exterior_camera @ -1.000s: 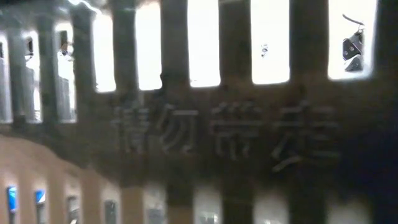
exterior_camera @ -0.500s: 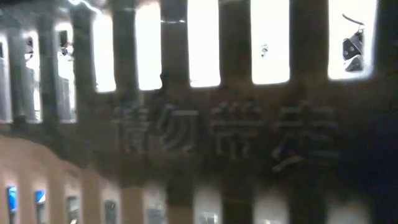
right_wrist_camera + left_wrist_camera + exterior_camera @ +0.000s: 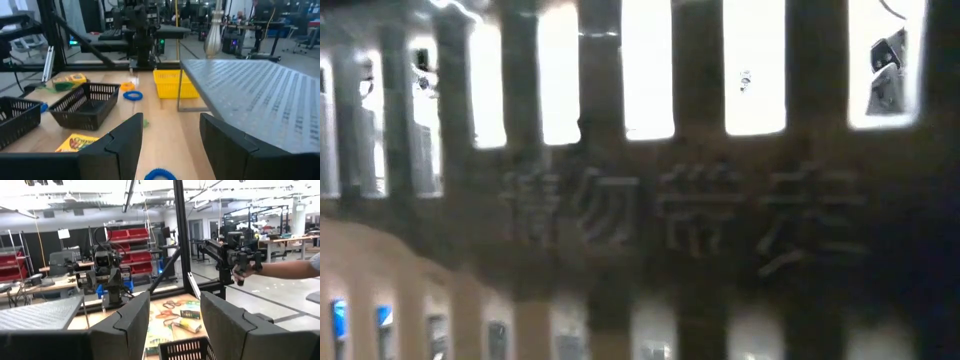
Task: Pick & Place Office Desk Supplies
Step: Put the right large yellow crayon box into the top black bin
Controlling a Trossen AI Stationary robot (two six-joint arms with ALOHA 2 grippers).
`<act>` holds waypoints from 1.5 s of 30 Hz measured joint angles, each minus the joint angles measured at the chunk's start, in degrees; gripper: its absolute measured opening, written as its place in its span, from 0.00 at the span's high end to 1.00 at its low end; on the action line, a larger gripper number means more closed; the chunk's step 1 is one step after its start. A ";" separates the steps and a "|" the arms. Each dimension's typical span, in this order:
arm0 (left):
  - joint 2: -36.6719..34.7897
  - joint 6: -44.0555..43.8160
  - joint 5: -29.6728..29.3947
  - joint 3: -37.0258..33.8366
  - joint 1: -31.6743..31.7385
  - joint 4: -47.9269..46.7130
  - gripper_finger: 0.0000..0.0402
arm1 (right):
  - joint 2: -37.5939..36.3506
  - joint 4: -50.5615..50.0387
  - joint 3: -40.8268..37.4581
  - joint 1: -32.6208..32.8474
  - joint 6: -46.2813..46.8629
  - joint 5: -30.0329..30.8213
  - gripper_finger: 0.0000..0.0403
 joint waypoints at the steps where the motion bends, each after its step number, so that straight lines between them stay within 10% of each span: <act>1: 0.00 -0.02 0.00 0.00 0.00 0.79 0.55 | 0.00 -0.02 0.00 0.02 0.98 0.08 0.49; 21: 5.63 -6.36 -5.34 0.00 0.00 0.09 0.55 | 8.10 2.27 1.75 3.11 23.47 -4.10 0.49; 30: 11.83 -4.02 -8.81 0.00 0.02 -0.14 0.55 | 37.93 0.36 23.17 15.99 13.75 2.41 0.49; 45: 12.50 -3.91 -8.31 0.00 0.01 -0.14 0.55 | 81.38 -50.19 67.02 21.74 11.27 0.87 0.49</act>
